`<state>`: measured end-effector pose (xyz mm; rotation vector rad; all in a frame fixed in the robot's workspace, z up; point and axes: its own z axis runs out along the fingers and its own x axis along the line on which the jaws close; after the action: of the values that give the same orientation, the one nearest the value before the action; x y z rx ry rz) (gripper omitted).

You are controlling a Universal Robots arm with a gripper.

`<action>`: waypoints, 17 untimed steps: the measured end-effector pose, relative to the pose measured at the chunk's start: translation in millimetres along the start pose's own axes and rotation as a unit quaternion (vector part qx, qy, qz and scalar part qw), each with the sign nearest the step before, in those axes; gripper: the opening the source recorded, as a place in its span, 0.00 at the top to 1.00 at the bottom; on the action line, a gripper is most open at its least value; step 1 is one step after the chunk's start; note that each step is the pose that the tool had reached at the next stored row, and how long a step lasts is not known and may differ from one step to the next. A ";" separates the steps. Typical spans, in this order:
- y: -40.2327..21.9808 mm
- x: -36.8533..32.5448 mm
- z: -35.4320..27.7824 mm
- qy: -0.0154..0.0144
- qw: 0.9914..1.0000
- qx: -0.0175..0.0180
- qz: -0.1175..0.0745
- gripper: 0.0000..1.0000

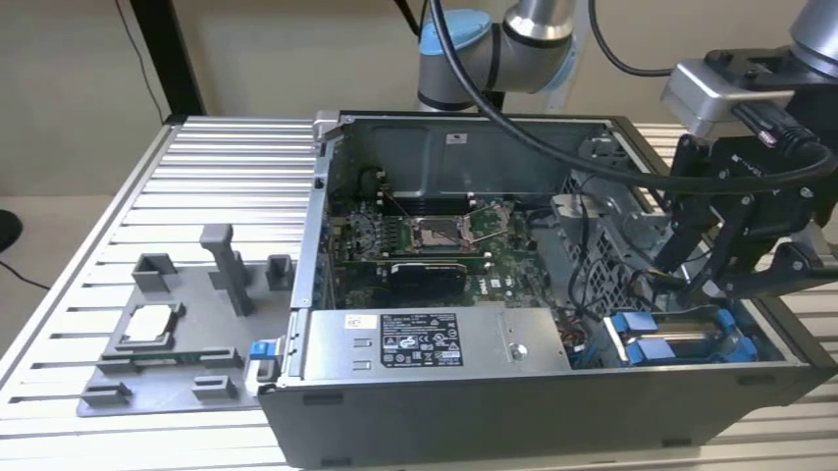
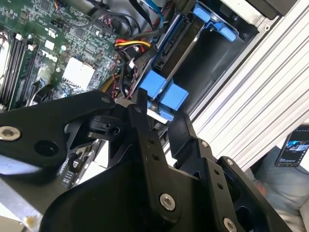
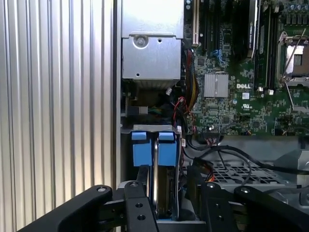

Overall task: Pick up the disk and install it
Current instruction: 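Insert the first disk wire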

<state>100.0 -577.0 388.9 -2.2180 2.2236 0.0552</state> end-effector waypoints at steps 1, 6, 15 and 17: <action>-0.1 0.0 1.6 0.000 1.000 0.000 0.002 0.00; -0.2 0.2 9.7 -0.003 1.000 0.001 0.021 0.00; -0.5 0.5 19.6 -0.004 0.996 0.002 0.087 0.00; -0.5 0.5 19.6 -0.004 0.996 0.002 0.087 0.00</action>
<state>100.0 -577.0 369.2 -2.0117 2.4031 0.0593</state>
